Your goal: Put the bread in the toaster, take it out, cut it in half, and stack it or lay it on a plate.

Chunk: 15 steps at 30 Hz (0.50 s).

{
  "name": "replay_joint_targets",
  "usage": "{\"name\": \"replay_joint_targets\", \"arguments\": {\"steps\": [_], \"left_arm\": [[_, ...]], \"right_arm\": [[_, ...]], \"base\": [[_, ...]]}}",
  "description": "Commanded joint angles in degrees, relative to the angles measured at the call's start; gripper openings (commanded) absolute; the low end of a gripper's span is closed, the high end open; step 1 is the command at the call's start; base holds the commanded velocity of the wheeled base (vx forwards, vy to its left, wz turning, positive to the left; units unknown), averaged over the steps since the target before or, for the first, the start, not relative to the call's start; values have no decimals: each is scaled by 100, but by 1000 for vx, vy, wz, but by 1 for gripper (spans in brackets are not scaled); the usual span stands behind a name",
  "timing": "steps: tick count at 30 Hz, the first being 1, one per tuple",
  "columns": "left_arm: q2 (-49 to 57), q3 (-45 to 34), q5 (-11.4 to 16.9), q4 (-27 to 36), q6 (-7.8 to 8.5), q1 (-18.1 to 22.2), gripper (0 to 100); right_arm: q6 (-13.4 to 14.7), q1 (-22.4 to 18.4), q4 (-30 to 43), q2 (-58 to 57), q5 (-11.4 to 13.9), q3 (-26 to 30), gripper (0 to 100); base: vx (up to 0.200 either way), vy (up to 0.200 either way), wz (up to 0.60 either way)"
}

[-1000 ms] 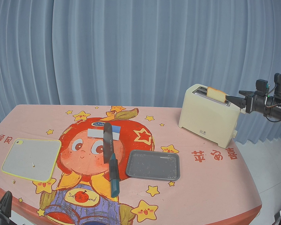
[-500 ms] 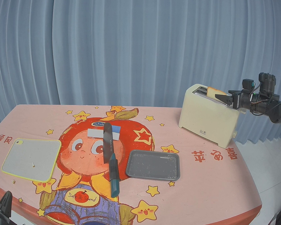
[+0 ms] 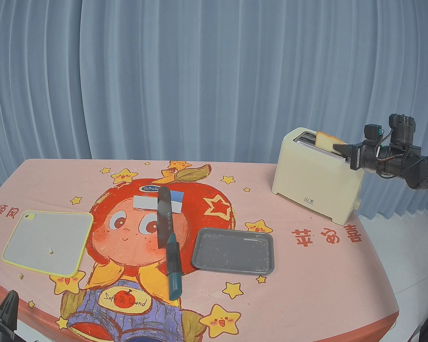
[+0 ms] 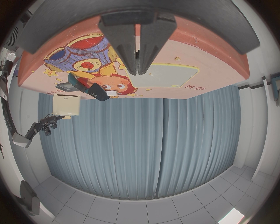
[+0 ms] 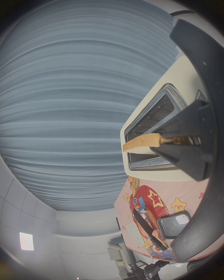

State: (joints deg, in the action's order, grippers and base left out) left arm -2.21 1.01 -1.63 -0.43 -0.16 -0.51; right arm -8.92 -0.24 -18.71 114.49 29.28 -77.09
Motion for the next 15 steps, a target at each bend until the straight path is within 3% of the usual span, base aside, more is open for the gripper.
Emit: {"name": "replay_joint_targets", "arguments": {"steps": [1,15], "left_arm": [[1,-101,-4,-1,-2,-2,0],[1,-101,-4,-1,-2,-2,0]], "right_arm": [[-4,-2,-1,-50,7,10,0],[31,7,43,-437,-1,-16,0]], "base": [[0,0,0],[0,0,0]]}}
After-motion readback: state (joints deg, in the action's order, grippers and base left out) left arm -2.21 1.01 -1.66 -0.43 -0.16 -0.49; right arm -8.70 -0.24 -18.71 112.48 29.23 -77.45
